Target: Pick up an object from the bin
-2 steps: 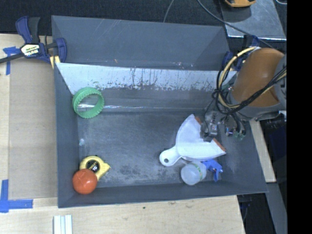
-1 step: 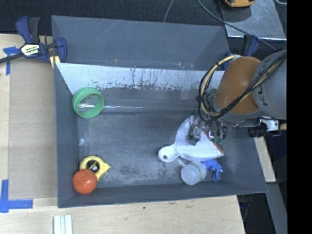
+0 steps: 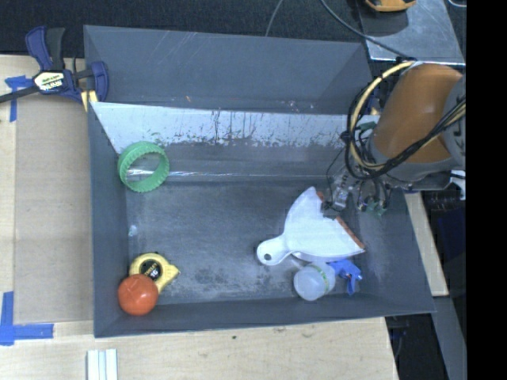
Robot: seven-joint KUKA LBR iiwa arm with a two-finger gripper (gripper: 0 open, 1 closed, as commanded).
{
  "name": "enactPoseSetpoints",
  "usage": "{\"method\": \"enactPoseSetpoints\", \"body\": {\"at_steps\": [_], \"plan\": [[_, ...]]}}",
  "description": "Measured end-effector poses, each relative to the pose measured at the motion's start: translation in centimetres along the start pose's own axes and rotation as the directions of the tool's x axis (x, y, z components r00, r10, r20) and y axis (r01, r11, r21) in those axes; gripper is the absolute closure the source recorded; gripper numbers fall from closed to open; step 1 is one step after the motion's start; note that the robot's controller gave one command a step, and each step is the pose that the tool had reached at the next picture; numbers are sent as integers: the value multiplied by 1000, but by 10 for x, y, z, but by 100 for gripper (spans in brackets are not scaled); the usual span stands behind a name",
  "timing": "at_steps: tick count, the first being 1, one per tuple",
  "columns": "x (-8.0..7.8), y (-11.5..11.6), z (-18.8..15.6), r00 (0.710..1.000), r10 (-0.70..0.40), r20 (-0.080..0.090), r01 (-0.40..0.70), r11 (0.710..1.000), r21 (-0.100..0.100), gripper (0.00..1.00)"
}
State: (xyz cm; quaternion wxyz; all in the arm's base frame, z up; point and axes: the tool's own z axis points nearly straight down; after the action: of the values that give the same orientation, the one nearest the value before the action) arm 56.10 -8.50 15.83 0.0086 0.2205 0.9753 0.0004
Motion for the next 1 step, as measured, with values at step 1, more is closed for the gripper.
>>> {"method": "enactPoseSetpoints", "body": {"at_steps": [1], "plan": [[2, 0, 5, 1000, -2, -8, 2, 1000, 2, 0]]}}
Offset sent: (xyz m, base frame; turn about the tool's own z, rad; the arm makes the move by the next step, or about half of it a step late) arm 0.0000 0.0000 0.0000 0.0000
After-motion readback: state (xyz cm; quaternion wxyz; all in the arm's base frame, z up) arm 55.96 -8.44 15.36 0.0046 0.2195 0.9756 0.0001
